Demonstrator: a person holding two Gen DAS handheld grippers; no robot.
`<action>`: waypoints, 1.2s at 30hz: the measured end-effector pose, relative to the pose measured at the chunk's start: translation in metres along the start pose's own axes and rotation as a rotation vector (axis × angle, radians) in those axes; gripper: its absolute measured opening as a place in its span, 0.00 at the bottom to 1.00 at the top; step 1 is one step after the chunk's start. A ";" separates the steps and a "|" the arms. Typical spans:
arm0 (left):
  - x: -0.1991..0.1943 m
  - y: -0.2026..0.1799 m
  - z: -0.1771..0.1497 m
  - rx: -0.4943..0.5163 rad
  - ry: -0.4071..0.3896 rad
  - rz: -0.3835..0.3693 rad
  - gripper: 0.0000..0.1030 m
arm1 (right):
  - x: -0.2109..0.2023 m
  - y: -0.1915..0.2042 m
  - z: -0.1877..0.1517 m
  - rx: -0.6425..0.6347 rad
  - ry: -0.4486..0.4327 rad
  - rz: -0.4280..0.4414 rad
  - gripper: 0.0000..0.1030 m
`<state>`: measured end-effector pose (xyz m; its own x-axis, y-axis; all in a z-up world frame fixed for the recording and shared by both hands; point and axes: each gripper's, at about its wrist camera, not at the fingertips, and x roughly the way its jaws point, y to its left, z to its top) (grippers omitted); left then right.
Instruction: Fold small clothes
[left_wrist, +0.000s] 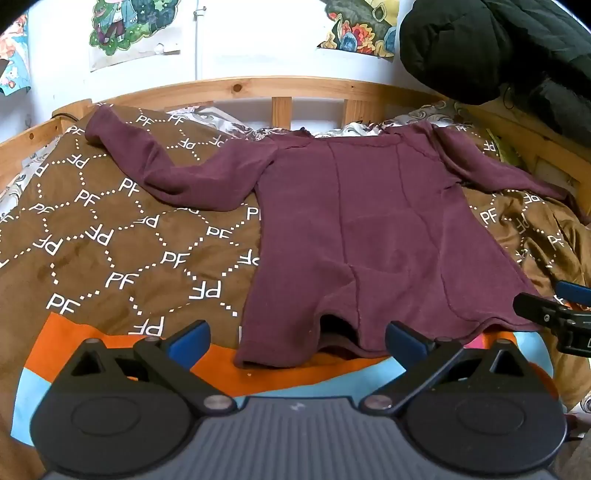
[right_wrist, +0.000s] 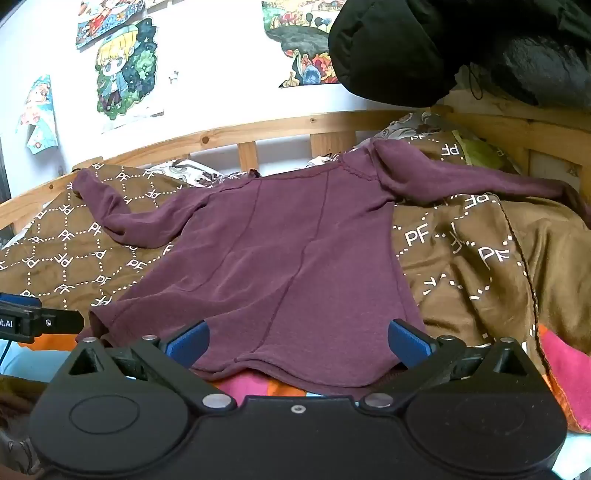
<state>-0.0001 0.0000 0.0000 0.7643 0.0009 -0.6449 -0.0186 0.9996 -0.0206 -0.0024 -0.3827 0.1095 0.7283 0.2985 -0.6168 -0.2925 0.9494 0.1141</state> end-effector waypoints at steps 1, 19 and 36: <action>0.000 0.000 0.000 0.000 0.000 0.000 1.00 | 0.000 0.000 0.000 0.000 -0.006 0.001 1.00; 0.003 -0.003 -0.004 -0.016 0.023 -0.012 0.99 | -0.001 0.000 0.001 0.003 0.002 -0.001 1.00; 0.001 -0.004 -0.003 -0.020 0.020 -0.019 0.99 | -0.001 0.000 0.000 0.002 0.004 -0.003 1.00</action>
<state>-0.0013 -0.0038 -0.0032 0.7518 -0.0189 -0.6591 -0.0169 0.9987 -0.0479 -0.0029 -0.3830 0.1097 0.7270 0.2951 -0.6200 -0.2886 0.9506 0.1141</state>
